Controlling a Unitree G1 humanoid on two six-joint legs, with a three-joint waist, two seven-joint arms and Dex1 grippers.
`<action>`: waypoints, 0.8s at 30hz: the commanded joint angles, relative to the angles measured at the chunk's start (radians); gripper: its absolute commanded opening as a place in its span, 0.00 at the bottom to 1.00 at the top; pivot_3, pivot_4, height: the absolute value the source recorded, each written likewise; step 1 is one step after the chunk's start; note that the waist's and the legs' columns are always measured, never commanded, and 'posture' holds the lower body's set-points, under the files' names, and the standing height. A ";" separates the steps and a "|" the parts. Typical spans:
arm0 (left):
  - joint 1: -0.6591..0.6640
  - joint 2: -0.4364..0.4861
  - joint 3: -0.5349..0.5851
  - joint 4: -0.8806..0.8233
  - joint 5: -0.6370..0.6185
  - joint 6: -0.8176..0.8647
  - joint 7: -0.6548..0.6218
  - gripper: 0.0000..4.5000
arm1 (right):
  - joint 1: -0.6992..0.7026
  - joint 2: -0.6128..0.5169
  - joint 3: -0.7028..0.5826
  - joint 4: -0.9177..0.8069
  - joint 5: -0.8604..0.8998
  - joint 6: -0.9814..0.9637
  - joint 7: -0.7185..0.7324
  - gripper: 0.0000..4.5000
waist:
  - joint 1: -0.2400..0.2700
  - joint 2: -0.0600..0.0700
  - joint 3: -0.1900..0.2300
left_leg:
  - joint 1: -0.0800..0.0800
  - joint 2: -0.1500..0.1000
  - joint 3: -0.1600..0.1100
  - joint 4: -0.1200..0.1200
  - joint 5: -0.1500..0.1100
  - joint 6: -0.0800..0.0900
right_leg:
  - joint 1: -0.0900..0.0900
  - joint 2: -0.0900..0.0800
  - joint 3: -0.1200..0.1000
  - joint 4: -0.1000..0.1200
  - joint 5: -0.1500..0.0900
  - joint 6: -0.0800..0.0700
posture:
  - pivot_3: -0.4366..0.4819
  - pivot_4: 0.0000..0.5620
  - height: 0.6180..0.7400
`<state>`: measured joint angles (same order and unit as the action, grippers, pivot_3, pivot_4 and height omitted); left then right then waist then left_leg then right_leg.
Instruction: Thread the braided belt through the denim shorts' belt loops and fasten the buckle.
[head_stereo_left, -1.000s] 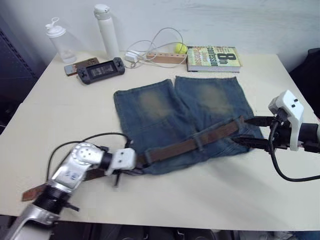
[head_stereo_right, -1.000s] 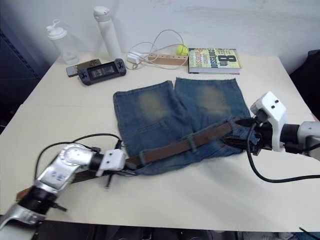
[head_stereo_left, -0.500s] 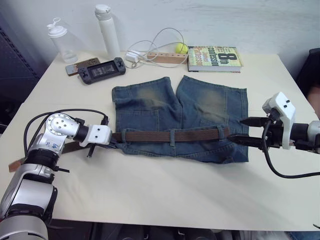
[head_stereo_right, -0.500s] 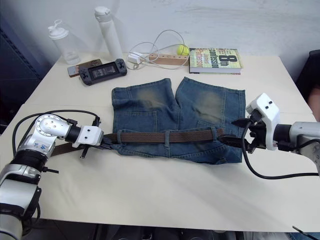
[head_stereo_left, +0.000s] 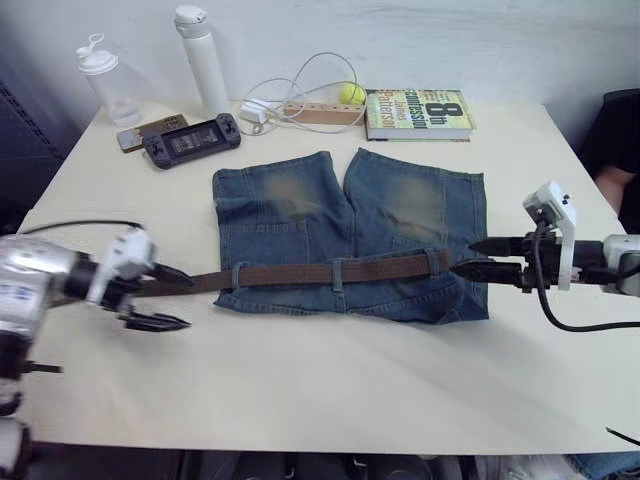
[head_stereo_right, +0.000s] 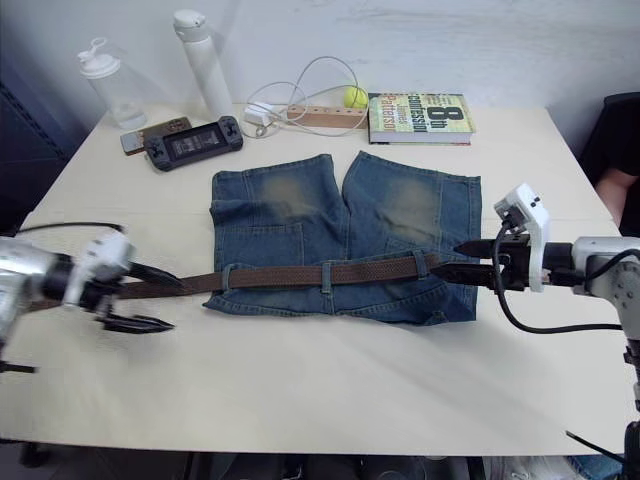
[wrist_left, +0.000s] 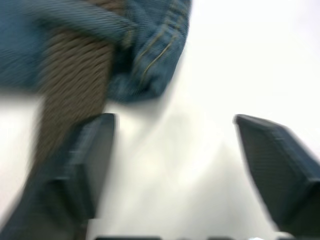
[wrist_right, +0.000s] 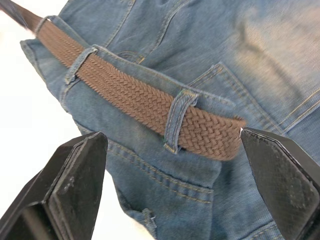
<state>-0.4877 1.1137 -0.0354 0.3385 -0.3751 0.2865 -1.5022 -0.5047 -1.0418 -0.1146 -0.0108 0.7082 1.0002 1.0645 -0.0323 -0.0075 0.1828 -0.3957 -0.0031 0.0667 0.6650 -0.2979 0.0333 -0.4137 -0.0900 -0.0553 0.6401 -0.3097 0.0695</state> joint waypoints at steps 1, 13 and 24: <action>0.043 0.048 0.140 -0.153 -0.203 0.294 -0.031 0.99 | -0.063 0.003 0.025 0.049 -0.027 -0.044 0.056 1.00 | 0.002 0.001 0.000 | 0.000 0.000 0.000 0.000 -0.001 0.001 | 0.000 0.000 0.000 0.000 0.000 0.000 | 0.48 0.27 0.74; -0.181 -0.315 0.065 0.024 -0.124 0.499 0.382 0.99 | -0.259 0.140 0.120 0.409 -0.207 -0.205 0.096 1.00 | 0.011 0.001 0.001 | -0.008 -0.003 0.001 0.004 0.003 -0.001 | -0.005 -0.002 -0.004 0.007 0.001 0.002 | 0.48 0.27 0.74; -0.196 -0.373 -0.076 0.110 0.025 0.372 0.308 0.99 | -0.352 0.214 0.188 0.625 -0.297 -0.217 0.226 1.00 | 0.006 0.001 0.001 | -0.009 -0.002 0.003 0.011 0.003 -0.001 | -0.006 -0.002 -0.006 0.011 0.001 0.002 | 0.48 0.27 0.74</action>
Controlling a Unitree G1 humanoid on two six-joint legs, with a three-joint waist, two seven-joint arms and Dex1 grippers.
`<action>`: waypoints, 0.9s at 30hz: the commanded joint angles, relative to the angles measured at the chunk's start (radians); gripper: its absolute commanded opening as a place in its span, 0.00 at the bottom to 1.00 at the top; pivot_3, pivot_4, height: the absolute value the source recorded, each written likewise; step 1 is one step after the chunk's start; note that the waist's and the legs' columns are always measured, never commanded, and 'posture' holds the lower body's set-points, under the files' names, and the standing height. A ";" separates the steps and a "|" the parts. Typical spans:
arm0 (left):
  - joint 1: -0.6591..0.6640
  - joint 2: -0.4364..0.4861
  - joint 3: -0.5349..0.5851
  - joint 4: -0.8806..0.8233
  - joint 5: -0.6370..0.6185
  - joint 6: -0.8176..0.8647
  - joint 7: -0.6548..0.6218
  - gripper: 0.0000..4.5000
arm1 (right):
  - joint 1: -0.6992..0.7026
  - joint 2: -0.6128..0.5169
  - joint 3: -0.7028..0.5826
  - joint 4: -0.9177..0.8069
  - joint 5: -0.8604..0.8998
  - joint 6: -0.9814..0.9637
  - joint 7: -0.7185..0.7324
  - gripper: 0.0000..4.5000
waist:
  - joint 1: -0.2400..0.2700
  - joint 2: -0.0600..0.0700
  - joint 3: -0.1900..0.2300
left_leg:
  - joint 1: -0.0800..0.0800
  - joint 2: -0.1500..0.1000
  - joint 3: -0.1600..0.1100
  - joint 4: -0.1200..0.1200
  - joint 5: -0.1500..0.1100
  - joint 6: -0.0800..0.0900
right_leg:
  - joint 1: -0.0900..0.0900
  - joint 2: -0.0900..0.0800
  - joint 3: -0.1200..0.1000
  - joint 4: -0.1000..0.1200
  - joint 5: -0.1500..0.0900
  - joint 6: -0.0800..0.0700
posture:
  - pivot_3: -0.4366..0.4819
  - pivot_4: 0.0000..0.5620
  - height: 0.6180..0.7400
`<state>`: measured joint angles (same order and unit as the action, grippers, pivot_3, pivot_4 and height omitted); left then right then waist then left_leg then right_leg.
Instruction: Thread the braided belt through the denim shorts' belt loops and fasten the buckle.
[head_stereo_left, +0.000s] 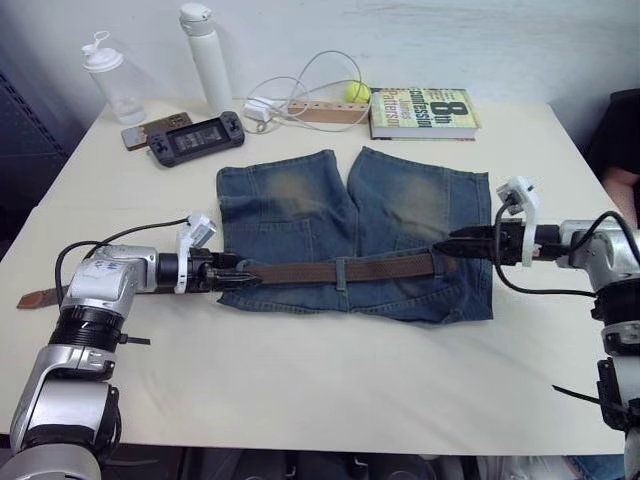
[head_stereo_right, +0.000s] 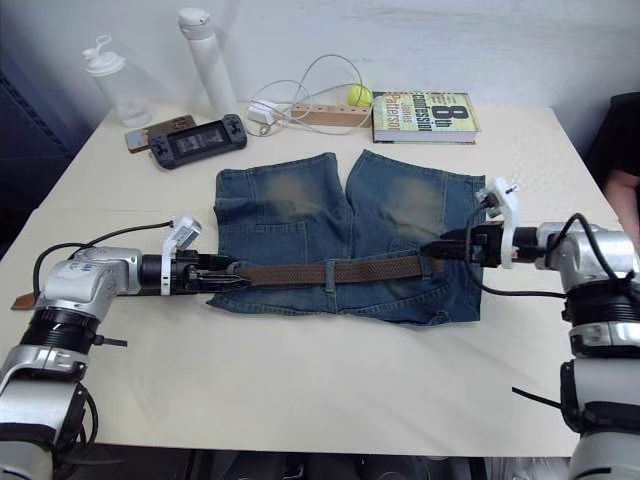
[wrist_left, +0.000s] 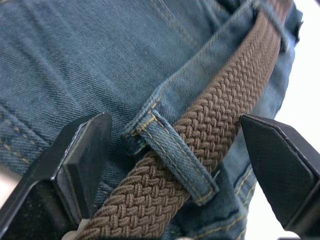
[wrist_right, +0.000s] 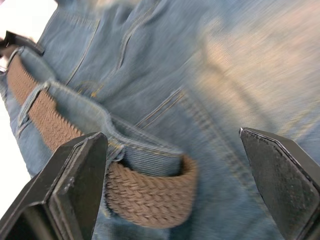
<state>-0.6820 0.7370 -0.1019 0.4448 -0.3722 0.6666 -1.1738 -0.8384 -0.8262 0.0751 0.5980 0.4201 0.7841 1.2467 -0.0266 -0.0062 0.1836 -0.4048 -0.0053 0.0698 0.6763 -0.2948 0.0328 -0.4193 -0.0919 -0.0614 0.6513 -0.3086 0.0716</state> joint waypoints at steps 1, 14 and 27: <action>0.005 0.006 -0.007 -0.006 0.022 -0.008 -0.026 0.99 | -0.014 0.008 -0.002 0.017 -0.009 0.003 0.052 1.00 | 0.000 0.000 0.000 | 0.000 0.000 0.000 0.000 0.000 0.000 | 0.000 0.000 0.000 0.000 0.000 0.000 | 0.48 0.27 0.74; 0.030 0.012 0.060 -0.063 0.011 -0.040 -0.034 0.01 | 0.055 0.038 -0.034 -0.079 -0.011 -0.041 0.108 0.13 | -0.001 0.000 0.000 | 0.000 0.000 -0.001 0.001 -0.001 0.000 | 0.000 -0.001 0.000 0.001 0.000 0.000 | 0.48 0.27 0.74; 0.513 0.040 0.206 -0.740 -0.031 -0.318 -0.015 0.01 | 0.522 0.137 -0.296 -0.749 -0.058 -0.496 -0.219 0.02 | 0.003 0.000 0.000 | 0.000 0.000 -0.001 0.001 -0.003 -0.002 | 0.000 -0.002 -0.001 -0.004 0.000 0.000 | 0.48 0.27 0.74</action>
<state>-0.2082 0.7741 0.0705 -0.2185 -0.4411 0.5204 -1.1683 -0.3574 -0.7112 -0.1517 -0.0695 0.4030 0.4478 1.1034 -0.0234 -0.0063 0.1836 -0.4028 -0.0049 0.0691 0.6769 -0.2985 0.0300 -0.4175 -0.0937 -0.0622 0.6452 -0.3085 0.0718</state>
